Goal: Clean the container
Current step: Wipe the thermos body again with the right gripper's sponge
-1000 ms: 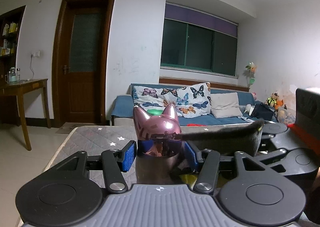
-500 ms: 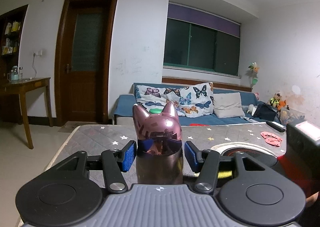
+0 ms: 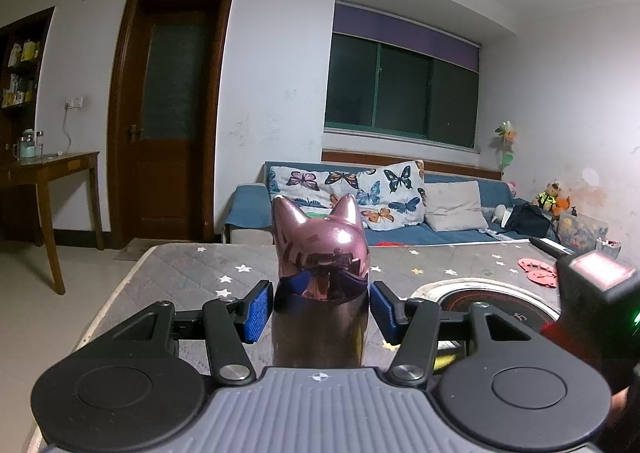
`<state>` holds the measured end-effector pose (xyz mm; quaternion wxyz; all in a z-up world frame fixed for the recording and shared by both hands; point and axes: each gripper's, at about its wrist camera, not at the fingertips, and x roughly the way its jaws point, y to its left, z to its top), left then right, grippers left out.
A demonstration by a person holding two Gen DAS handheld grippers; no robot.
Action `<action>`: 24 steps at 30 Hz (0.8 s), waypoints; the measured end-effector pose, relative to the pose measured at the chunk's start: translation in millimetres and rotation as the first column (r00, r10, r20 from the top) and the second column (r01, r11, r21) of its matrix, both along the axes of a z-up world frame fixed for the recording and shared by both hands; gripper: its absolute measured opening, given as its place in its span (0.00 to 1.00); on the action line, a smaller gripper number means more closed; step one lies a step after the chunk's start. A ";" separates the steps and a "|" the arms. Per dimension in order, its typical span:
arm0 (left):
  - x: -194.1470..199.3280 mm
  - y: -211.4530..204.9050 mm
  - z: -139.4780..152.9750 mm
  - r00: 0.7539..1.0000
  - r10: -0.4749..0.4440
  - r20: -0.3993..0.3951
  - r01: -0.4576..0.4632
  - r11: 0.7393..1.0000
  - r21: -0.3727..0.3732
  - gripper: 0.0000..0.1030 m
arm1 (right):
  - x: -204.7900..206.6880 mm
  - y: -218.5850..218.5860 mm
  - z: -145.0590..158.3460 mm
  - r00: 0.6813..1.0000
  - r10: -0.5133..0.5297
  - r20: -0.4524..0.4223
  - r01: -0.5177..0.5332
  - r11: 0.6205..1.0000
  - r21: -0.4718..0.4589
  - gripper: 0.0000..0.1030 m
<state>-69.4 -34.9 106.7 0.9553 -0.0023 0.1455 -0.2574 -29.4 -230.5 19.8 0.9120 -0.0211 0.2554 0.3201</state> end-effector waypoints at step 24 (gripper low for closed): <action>19.0 -8.8 -3.7 0.999 0.027 -0.026 -0.027 1.000 -0.002 0.76 | 0.4 -0.1 15.0 0.998 0.009 0.069 -0.009 1.000 -0.010 0.17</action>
